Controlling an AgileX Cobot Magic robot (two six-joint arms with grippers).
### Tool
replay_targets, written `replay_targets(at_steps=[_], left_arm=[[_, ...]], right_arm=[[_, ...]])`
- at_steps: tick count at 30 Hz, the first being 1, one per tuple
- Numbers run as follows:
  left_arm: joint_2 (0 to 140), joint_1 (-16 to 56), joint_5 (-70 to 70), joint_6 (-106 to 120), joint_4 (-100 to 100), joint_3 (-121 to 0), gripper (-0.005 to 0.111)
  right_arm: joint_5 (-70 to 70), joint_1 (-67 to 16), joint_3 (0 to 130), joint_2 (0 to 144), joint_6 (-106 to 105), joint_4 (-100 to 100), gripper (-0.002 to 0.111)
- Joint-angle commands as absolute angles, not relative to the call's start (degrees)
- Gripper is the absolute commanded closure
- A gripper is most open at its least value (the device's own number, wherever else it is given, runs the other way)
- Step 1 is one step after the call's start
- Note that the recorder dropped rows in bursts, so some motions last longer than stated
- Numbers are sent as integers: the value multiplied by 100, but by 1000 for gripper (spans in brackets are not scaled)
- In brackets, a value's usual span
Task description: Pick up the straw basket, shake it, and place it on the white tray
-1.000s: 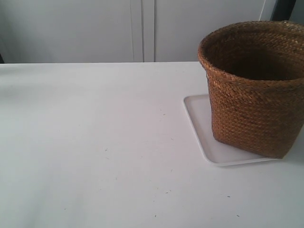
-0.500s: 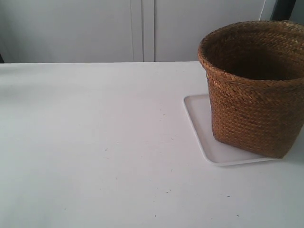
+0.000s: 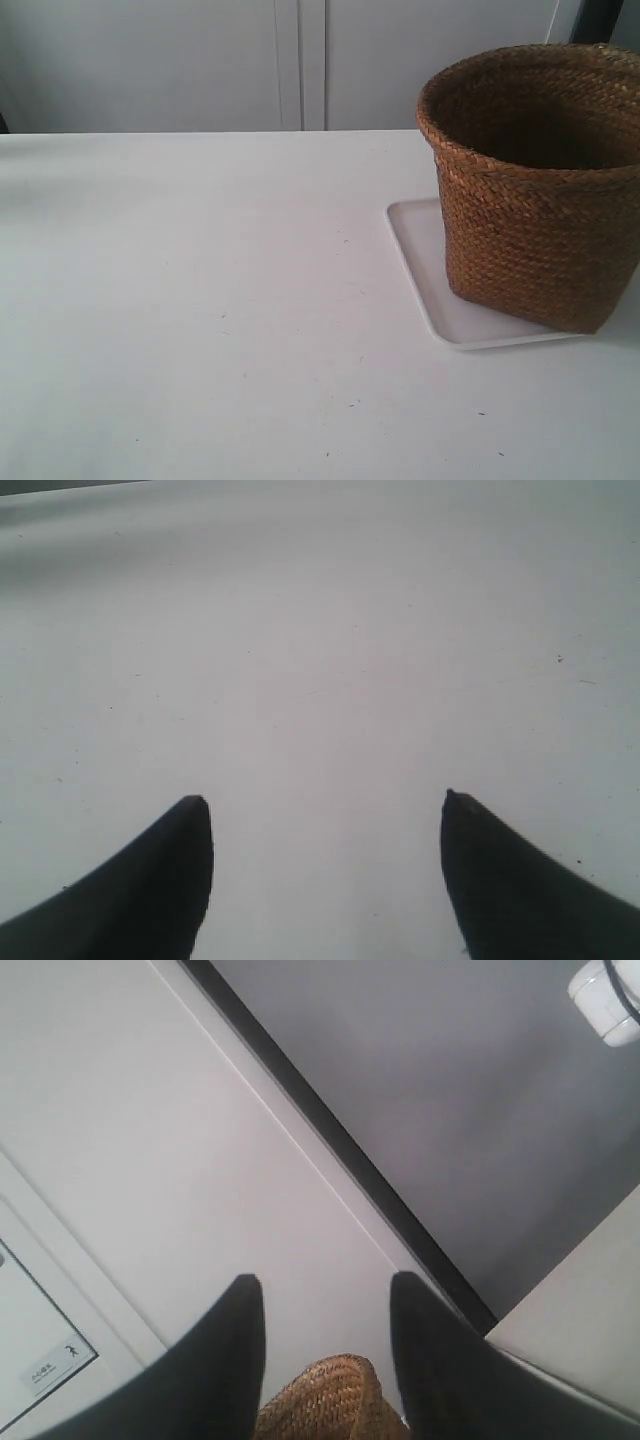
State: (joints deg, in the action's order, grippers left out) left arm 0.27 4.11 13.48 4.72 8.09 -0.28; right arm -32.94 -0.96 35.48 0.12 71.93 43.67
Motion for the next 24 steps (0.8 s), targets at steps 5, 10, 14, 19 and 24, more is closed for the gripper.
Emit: replay_targets(at_steps=[5,10,14,19,24], left_arm=[[0,413,1357,483,837,0,39],[0,413,1357,483,837,0,39],[0,413,1357,483,837,0,39],[0,413,1357,483,837,0,39],[0,413,1357,483,837,0,39]], right_arm=[[-3622,-1132,3500,0,7375,2159,69],[-2756,-1877,2349,0,7456,874,69],[594,-1892,821,0,6811,1351,69],[616,-1892,0,0,4397,2128,69],[-602,-1892,0,0,3569,2142,69]])
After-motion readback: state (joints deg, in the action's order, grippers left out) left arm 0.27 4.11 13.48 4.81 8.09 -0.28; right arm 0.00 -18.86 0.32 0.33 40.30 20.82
